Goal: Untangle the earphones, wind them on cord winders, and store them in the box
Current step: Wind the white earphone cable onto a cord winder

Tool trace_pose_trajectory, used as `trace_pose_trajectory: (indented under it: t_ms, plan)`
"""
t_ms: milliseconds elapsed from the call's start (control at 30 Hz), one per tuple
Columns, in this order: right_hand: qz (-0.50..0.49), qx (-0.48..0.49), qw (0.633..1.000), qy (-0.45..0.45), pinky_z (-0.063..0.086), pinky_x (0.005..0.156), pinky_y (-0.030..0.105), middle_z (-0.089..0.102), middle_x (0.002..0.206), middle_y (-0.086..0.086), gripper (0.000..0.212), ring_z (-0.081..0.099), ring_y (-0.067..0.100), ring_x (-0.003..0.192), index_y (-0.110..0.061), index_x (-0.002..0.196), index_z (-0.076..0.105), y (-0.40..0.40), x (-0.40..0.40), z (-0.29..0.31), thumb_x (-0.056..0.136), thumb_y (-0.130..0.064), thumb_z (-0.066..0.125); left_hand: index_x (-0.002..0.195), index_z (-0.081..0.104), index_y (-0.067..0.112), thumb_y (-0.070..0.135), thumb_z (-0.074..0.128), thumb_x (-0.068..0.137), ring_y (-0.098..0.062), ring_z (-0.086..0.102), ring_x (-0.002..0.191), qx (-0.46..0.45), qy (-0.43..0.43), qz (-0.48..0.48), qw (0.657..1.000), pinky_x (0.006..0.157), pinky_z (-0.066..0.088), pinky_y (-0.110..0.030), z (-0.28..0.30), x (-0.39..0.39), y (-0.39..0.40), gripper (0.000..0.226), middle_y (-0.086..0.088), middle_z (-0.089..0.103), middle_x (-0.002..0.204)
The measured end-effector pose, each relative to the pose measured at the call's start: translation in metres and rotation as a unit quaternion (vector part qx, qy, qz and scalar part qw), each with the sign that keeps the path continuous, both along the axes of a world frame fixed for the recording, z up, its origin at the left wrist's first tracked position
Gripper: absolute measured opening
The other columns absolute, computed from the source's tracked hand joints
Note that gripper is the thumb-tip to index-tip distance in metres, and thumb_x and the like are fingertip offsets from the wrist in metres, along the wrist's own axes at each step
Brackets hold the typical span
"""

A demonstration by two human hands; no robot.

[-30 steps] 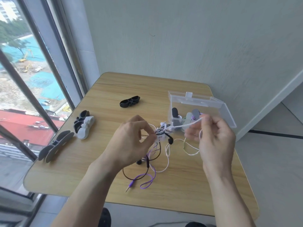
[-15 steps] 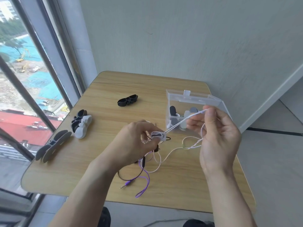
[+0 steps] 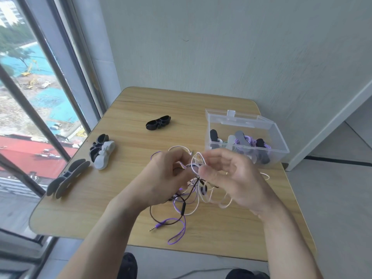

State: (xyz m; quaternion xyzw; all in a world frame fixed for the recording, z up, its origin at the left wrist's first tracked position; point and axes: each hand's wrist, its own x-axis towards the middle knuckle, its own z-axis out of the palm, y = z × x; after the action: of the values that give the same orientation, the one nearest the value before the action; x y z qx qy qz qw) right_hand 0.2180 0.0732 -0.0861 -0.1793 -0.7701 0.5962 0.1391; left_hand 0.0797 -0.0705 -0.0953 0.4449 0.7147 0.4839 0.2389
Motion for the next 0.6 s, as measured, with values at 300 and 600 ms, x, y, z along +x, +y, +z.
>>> trace_pose_trajectory:
  t_ms: [300, 600]
  plan:
    - [-0.043, -0.111, 0.992, 0.028, 0.056, 0.057, 0.034, 0.072, 0.083, 0.015, 0.023, 0.066, 0.028, 0.064, 0.0, 0.099, 0.072, 0.005, 0.0, -0.005, 0.082, -0.015, 0.075, 0.094, 0.063, 0.017, 0.036, 0.078, 0.075, -0.024, 0.061, 0.067, 0.008, -0.15, -0.076, 0.986, 0.064, 0.042, -0.036, -0.003, -0.006, 0.0, 0.031, -0.022, 0.067, 0.081]
    - [0.029, -0.125, 0.991, 0.044, 0.051, 0.054, 0.029, 0.071, 0.09, 0.012, 0.027, 0.058, 0.027, 0.07, -0.002, 0.098, 0.068, 0.009, 0.006, -0.003, 0.074, -0.011, 0.078, 0.091, 0.059, 0.005, 0.018, 0.074, 0.085, -0.019, 0.063, 0.063, 0.07, -0.193, -0.062, 0.977, 0.058, 0.047, -0.026, 0.0, -0.005, 0.001, 0.021, -0.006, 0.071, 0.078]
